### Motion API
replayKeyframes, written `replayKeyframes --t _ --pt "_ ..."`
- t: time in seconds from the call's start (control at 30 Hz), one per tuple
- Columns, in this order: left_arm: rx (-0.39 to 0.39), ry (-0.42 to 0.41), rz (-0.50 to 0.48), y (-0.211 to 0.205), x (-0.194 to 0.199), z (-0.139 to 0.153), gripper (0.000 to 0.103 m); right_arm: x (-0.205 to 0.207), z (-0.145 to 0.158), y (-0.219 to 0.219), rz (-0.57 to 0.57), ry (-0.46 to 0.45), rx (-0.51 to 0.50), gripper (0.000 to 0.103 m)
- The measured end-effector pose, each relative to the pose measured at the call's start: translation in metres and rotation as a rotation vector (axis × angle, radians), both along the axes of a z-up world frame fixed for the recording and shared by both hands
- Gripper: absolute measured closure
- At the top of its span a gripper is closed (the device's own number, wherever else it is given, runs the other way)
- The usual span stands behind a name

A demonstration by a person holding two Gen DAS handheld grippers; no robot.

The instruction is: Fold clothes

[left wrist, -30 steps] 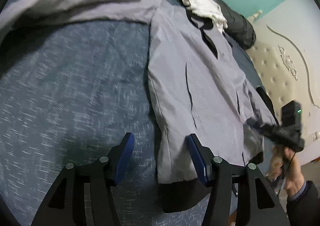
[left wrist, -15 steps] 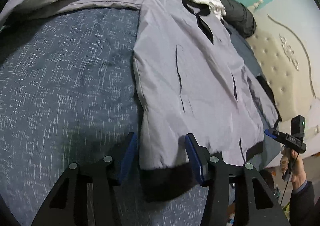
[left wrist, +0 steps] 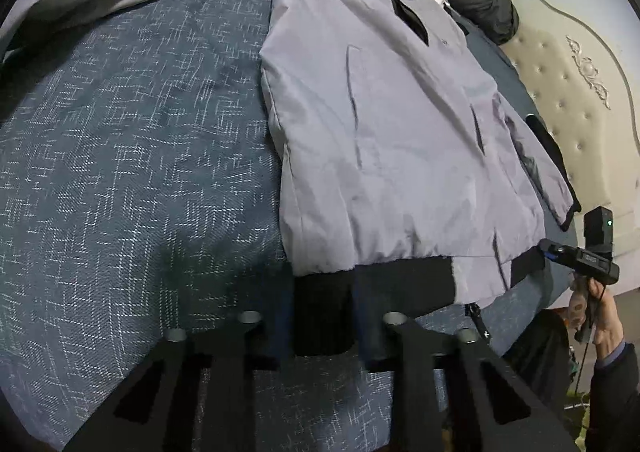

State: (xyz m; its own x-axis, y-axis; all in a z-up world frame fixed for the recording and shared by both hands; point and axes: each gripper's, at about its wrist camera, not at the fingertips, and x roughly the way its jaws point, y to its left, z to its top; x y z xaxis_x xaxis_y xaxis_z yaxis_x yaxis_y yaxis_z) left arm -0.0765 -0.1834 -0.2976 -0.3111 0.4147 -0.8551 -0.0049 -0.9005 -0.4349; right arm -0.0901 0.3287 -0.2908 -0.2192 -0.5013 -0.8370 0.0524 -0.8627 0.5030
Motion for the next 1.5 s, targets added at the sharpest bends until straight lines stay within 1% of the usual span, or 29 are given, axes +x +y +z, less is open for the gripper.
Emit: replayKeyframes --t 0.03,0.07,0.13,0.3,0.37,0.47,0.67,0.77,0.83,0.9,0.93,0.97,1.03,1.1,1.13,1.17,1.23,1.33,1.47,1.5 --pt "-0.008 0.006 -0.008 0.000 0.001 0.004 0.088 0.001 -0.001 0.001 -0.006 0.002 -0.008 0.075" --pt "-0.016 0.013 -0.016 0.001 0.003 0.009 0.088 0.002 -0.002 0.003 -0.011 0.004 -0.014 0.075" --pt "-0.025 0.031 -0.025 -0.001 0.007 0.021 0.092 0.005 0.005 0.004 -0.014 0.023 -0.011 0.089" --pt "-0.022 0.074 -0.055 -0.002 0.026 0.049 0.094 0.015 0.032 0.018 -0.042 0.060 -0.047 0.092" --pt "-0.022 0.084 -0.074 0.001 0.033 0.056 0.094 0.022 0.042 0.023 -0.026 0.059 -0.040 0.092" --pt "-0.018 0.060 -0.093 0.005 0.040 0.048 0.094 0.032 0.041 0.029 -0.005 0.038 0.008 0.092" --pt "-0.054 -0.055 -0.087 0.010 0.031 0.005 0.094 0.037 0.015 0.038 -0.018 -0.024 0.081 0.092" --pt "-0.067 -0.060 -0.096 0.011 0.029 0.006 0.094 0.034 0.018 0.035 -0.014 -0.028 0.102 0.092" --pt "-0.068 -0.049 -0.097 0.011 0.028 0.014 0.090 0.032 0.021 0.036 -0.014 -0.028 0.104 0.090" --pt "-0.065 -0.030 -0.088 0.009 0.025 0.027 0.088 0.030 0.034 0.038 -0.027 0.008 0.102 0.087" --pt "-0.074 -0.012 -0.080 0.006 0.025 0.035 0.081 0.029 0.041 0.039 -0.033 0.026 0.101 0.082" --pt "-0.085 0.007 -0.070 0.004 0.025 0.043 0.078 0.028 0.048 0.040 -0.040 0.044 0.100 0.080" --pt "-0.104 0.052 -0.049 -0.001 0.022 0.062 0.077 0.026 0.061 0.041 -0.053 0.080 0.098 0.074" --pt "-0.118 0.102 -0.017 -0.003 0.006 0.081 0.073 0.024 0.074 0.042 -0.065 0.117 0.093 0.070" --pt "-0.125 0.122 -0.005 -0.001 0.000 0.087 0.068 0.019 0.081 0.040 -0.066 0.139 0.069 0.068" --pt "-0.129 0.140 0.004 0.001 -0.005 0.090 0.065 0.015 0.088 0.037 -0.067 0.161 0.046 0.067" --pt "-0.137 0.175 0.023 0.005 -0.015 0.099 0.063 0.009 0.095 0.030 -0.059 0.191 0.006 0.067" --pt "-0.124 0.221 0.056 0.022 -0.031 0.096 0.063 -0.009 0.100 0.001 -0.015 0.228 -0.031 0.065" --pt "-0.119 0.258 0.080 0.025 -0.044 0.086 0.063 -0.035 0.089 -0.037 0.020 0.239 -0.088 0.062" --pt "-0.121 0.267 0.084 0.029 -0.048 0.084 0.063 -0.042 0.086 -0.045 0.025 0.240 -0.093 0.058"
